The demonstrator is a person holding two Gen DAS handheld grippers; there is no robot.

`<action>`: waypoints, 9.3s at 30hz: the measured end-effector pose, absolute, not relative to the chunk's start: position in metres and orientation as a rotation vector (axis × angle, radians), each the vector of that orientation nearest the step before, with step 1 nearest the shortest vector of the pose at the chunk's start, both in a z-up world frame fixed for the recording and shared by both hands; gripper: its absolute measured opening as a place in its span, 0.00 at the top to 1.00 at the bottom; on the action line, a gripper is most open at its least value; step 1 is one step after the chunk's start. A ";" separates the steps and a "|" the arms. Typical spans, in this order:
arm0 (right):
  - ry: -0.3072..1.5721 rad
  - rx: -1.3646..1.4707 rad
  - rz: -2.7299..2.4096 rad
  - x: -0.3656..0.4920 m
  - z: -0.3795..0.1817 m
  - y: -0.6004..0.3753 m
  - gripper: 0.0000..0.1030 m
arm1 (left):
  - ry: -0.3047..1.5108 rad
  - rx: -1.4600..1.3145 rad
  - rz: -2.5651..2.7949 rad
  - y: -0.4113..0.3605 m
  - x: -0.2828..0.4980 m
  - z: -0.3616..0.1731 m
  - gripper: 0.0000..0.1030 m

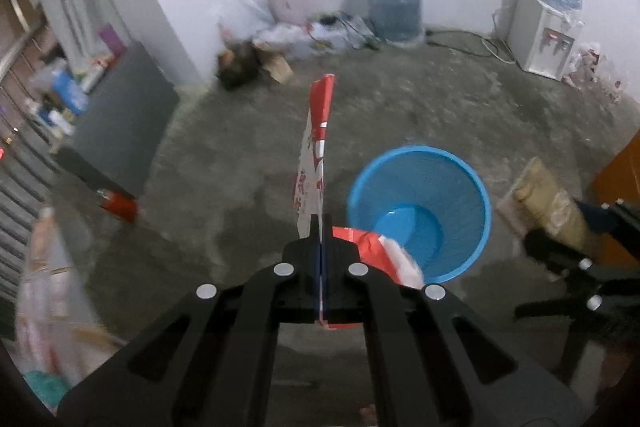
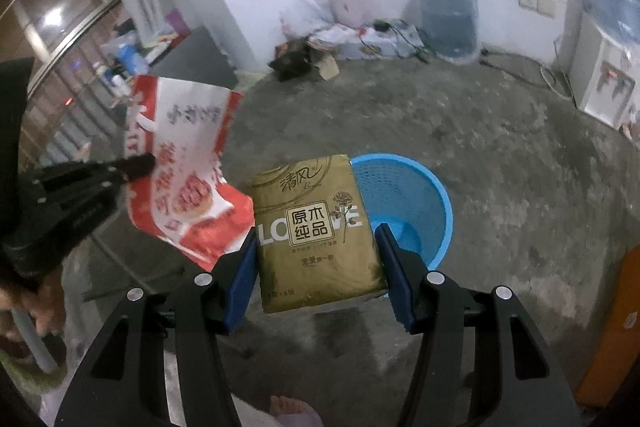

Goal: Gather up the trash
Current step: 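Open the left tool to drop the snack bag into the wastebasket, then turn both tools back toward the table clutter, then close the left tool on the Pepsi bottle while the right tool grips the clear plastic cup, then lift the Pepsi bottle and plastic cup and carry both toward the blue wastebasket, then open the left tool over the wastebasket while the right tool releases the cup, then turn both tools back toward the table clutter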

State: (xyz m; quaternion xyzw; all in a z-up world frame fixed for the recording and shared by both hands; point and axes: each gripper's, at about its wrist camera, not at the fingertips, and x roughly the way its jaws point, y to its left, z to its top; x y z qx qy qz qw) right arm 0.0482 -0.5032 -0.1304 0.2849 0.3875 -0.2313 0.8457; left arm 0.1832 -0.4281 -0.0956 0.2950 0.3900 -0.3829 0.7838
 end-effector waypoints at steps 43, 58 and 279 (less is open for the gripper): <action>0.707 0.384 -0.540 0.032 -0.053 -0.429 0.06 | 0.829 0.173 -1.025 -0.246 0.121 0.025 0.13; 0.672 0.343 -0.146 0.060 0.014 -0.323 0.06 | 0.620 -0.005 -0.655 0.000 0.105 0.061 0.13; 0.851 0.768 -0.629 0.039 -0.150 -0.498 0.38 | 0.819 0.335 -1.090 -0.261 0.179 0.069 0.20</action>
